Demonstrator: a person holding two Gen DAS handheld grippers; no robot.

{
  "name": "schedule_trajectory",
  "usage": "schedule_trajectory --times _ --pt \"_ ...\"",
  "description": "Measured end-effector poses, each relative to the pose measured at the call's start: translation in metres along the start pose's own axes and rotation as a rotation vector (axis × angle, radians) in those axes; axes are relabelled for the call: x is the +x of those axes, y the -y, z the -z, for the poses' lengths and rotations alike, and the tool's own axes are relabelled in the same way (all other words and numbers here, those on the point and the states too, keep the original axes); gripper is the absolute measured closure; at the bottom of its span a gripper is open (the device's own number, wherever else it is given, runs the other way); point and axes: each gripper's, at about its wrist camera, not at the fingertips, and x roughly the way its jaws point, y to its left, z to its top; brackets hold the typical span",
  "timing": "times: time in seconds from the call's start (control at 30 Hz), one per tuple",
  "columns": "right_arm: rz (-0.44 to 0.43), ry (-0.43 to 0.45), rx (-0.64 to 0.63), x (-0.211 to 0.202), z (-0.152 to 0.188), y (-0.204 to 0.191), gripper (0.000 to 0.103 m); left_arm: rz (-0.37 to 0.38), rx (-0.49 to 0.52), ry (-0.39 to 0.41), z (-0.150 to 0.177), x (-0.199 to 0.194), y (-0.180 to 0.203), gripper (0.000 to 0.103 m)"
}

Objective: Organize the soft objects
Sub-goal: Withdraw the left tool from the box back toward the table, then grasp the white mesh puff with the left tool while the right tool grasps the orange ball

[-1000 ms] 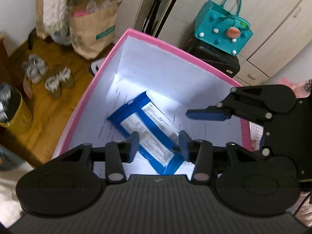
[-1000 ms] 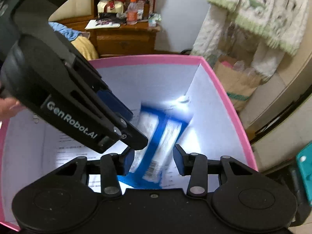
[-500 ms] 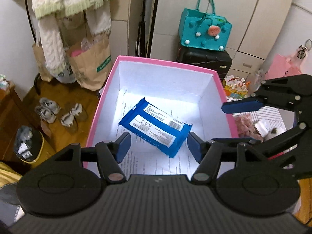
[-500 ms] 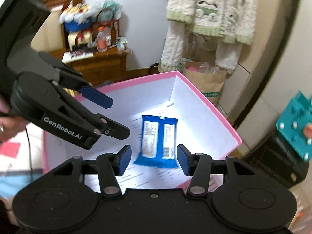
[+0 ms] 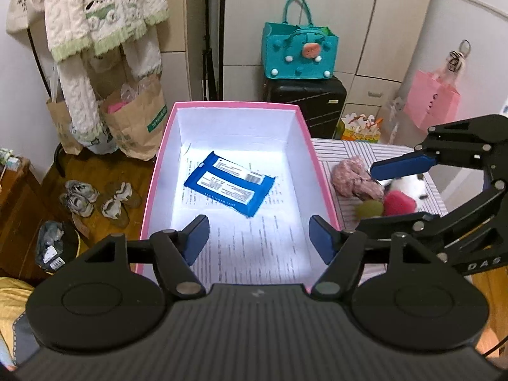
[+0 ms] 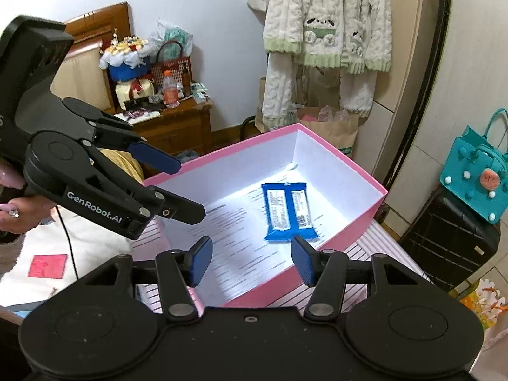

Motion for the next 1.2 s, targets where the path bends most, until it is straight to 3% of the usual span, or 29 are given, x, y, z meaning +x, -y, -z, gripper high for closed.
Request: schedule_trajectory --times 0.6,0.9,1.2 --pt "-0.025 0.059 0.007 -0.073 0.049 -0.04 0.038 0.068 0.119 -0.058 0.041 -0.049 0.047 0.028" --pt "-0.011 0.061 0.046 -0.087 0.088 -0.041 0.035 0.112 0.179 -0.101 0.056 -0.041 0.071 0.027" --pt "0.036 0.035 0.138 -0.085 0.144 -0.023 0.035 0.208 0.23 -0.132 0.064 -0.012 0.102 0.027"
